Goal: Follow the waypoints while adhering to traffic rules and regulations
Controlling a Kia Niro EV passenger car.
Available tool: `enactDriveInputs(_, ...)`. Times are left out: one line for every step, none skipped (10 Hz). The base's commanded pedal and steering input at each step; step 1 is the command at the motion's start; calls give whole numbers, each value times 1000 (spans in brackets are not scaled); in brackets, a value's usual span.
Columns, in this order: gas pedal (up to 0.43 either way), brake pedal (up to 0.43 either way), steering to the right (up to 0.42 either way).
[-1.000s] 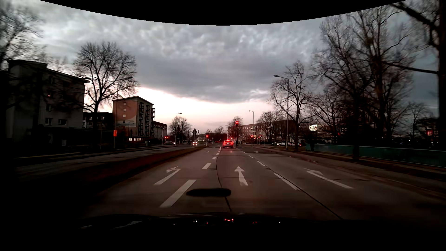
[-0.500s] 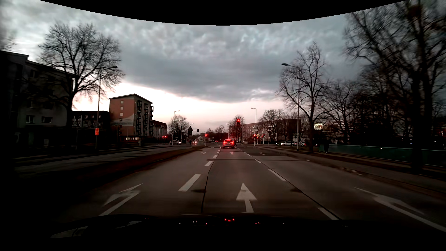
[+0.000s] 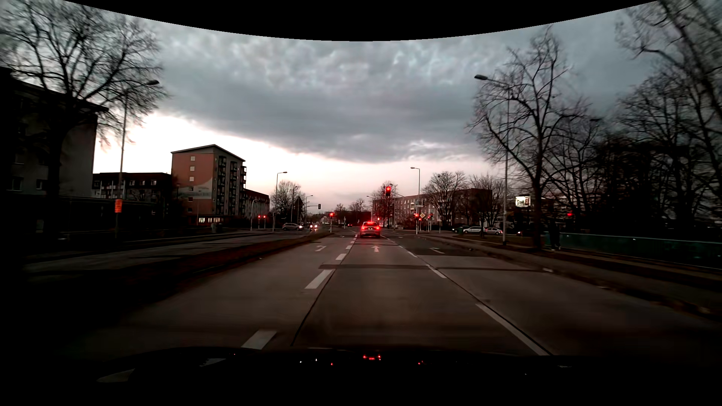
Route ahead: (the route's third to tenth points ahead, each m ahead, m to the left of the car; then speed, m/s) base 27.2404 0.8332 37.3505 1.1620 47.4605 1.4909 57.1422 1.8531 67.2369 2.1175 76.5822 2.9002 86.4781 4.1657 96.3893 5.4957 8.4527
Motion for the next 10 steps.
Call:
enactDriveInputs(0, 165, -5)
enactDriveInputs(0, 177, -4)
enactDriveInputs(0, 171, -5)
enactDriveInputs(0, 171, -5)
enactDriveInputs(0, 171, -5)
enactDriveInputs(0, 177, -5)
enactDriveInputs(0, 177, -5)
enactDriveInputs(0, 183, -5)
enactDriveInputs(0, 177, -5)
enactDriveInputs(0, 183, -5)
